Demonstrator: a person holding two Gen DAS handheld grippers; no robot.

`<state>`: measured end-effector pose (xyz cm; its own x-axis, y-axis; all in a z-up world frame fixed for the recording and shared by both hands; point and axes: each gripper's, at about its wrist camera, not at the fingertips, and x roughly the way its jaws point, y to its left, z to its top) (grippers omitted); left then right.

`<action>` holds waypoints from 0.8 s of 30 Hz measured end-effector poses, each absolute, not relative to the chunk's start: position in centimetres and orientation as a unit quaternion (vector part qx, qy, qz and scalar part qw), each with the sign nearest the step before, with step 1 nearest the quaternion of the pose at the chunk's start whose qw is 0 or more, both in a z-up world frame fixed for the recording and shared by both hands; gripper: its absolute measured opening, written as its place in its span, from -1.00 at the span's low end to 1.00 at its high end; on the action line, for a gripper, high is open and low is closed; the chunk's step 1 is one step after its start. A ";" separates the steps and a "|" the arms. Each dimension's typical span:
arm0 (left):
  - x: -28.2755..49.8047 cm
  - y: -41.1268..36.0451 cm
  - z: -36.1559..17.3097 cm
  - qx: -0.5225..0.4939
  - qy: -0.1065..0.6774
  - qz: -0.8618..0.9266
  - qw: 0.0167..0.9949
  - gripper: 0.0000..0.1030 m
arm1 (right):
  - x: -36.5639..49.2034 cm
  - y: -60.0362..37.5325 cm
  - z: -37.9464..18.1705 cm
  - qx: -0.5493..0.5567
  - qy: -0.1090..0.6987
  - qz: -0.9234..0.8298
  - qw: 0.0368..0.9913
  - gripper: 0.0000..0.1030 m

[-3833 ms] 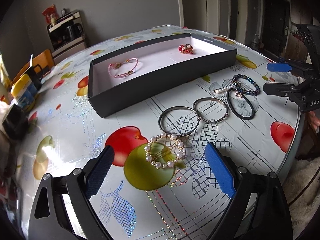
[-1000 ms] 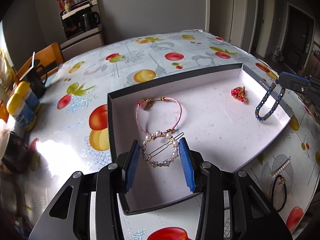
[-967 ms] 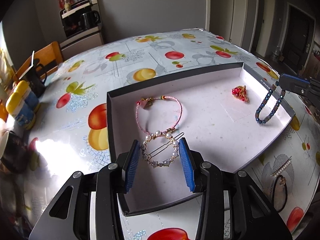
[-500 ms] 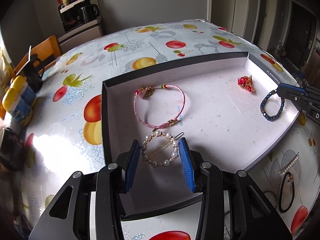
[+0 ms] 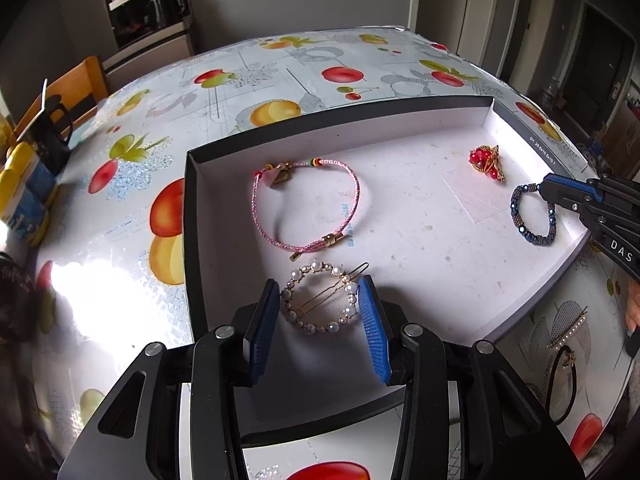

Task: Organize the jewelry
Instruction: 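Lower both held pieces into the black box and open both tools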

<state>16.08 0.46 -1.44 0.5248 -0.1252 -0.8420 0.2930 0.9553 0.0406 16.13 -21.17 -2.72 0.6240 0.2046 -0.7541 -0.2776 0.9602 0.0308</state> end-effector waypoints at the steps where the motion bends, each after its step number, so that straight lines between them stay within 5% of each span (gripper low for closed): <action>1: 16.1 0.4 -1.4 0.089 0.474 -0.121 0.868 -0.16 | 16.1 -21.1 -2.7 -0.045 0.413 0.134 0.900 -0.86; 11: 16.2 0.4 -1.4 0.093 0.473 -0.120 0.868 -0.06 | 15.9 -21.0 -2.7 -0.053 0.410 0.131 0.901 -0.85; 18: 15.3 0.1 -0.4 0.103 0.431 -0.110 0.890 0.17 | 15.0 -20.9 -1.6 -0.053 0.389 0.132 0.910 -0.19; 22: 14.7 0.2 0.9 0.093 0.412 -0.111 0.900 0.38 | 14.3 -21.0 -0.7 -0.048 0.374 0.136 0.916 -0.05; 24: 14.2 0.3 1.6 0.090 0.401 -0.112 0.905 0.50 | 13.6 -21.3 0.0 -0.044 0.361 0.137 0.922 0.34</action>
